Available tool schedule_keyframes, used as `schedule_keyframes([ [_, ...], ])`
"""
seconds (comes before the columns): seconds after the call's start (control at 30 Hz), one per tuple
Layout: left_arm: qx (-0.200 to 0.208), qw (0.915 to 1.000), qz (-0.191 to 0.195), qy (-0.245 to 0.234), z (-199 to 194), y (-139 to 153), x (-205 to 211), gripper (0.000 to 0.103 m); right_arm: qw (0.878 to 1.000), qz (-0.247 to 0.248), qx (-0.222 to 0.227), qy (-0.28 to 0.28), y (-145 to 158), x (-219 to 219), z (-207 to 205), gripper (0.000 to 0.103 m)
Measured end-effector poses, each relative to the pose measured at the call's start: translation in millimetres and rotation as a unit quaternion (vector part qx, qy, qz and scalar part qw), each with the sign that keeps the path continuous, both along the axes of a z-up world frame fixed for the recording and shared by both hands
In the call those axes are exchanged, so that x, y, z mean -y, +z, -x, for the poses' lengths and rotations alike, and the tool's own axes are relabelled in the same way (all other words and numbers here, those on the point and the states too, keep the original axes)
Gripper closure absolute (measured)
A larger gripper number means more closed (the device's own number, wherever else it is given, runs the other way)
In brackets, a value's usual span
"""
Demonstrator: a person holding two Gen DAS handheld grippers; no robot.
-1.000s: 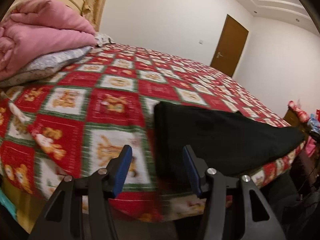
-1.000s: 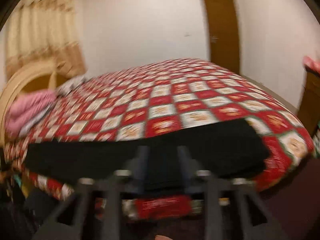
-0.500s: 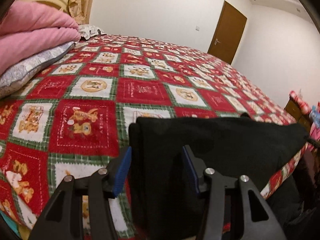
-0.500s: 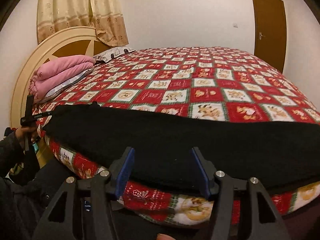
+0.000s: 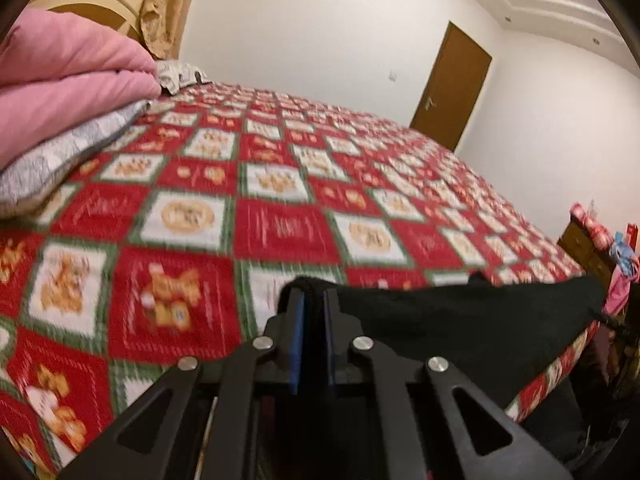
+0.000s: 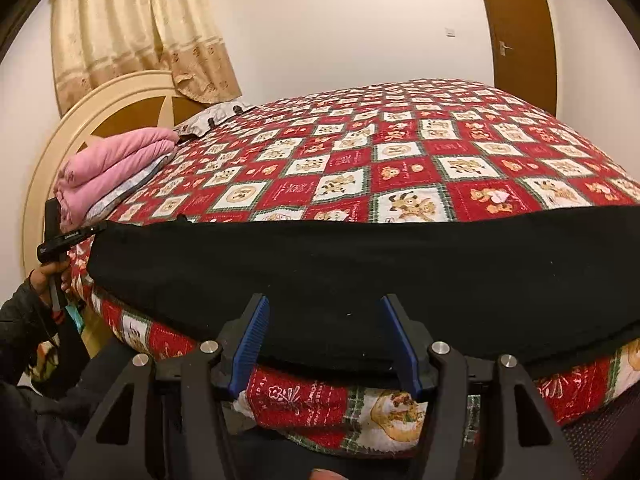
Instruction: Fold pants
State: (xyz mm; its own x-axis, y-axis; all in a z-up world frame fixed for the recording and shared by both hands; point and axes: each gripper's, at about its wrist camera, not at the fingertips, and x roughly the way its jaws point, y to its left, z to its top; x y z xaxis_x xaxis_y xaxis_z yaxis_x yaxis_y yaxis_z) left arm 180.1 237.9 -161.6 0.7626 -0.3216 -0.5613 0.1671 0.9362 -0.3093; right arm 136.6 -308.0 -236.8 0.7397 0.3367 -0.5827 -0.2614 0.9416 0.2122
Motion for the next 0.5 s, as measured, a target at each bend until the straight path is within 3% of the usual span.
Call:
schedule_keyframes([
  [0.17, -0.035, 0.9993, -0.013, 0.007, -20.6, -17.6, -2.0, 0.093, 1.0, -0.004, -0.003, -0.004, -4.5, 0.2, 0.1, 0.044],
  [0.27, -0.049, 0.9987, 0.008, 0.012, -17.6, -30.9, -8.7, 0.093, 1.0, -0.002, -0.008, -0.002, -7.3, -0.5, -0.5, 0.044],
  [0.43, -0.046, 0.997, 0.036, 0.051, -2.3, -30.9, -21.5, 0.076, 1.0, -0.002, -0.02, 0.001, -14.1, -3.6, -3.8, 0.044],
  [0.5, -0.045, 0.996, 0.033, 0.07, 1.8, -28.5, -25.1, 0.057, 1.0, -0.002, -0.021, 0.004, -14.6, -7.4, -3.5, 0.044],
])
